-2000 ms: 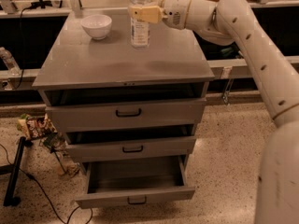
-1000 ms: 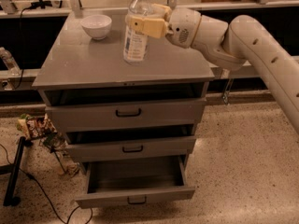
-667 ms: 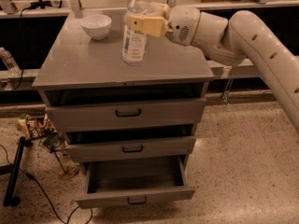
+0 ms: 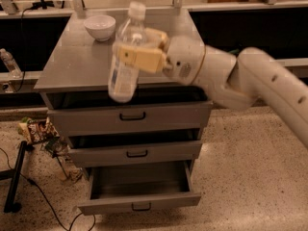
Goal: Place blue plastic bottle into bottom drawer
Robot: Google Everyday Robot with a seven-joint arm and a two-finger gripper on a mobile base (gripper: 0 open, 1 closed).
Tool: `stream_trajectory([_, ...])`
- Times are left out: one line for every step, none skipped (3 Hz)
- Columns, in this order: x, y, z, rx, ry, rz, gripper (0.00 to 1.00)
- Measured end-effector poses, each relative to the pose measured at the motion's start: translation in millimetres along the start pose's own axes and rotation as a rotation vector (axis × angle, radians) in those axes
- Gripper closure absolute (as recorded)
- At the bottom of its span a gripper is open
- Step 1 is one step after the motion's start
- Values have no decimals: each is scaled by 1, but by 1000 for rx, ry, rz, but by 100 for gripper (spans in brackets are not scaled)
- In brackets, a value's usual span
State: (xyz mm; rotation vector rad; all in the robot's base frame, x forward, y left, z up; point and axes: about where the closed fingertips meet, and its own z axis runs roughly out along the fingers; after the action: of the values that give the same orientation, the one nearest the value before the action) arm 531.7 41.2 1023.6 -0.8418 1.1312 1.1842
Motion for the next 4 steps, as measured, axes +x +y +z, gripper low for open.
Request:
stream_trajectory([87,60,-4,-67,79,73,100])
stream_trajectory([98,68,-1,-82,95,89,100])
stream_trajectory([146,71,-16,-65,114,131,100])
stream_trajectory([222,60,-44,-60,154,130,100])
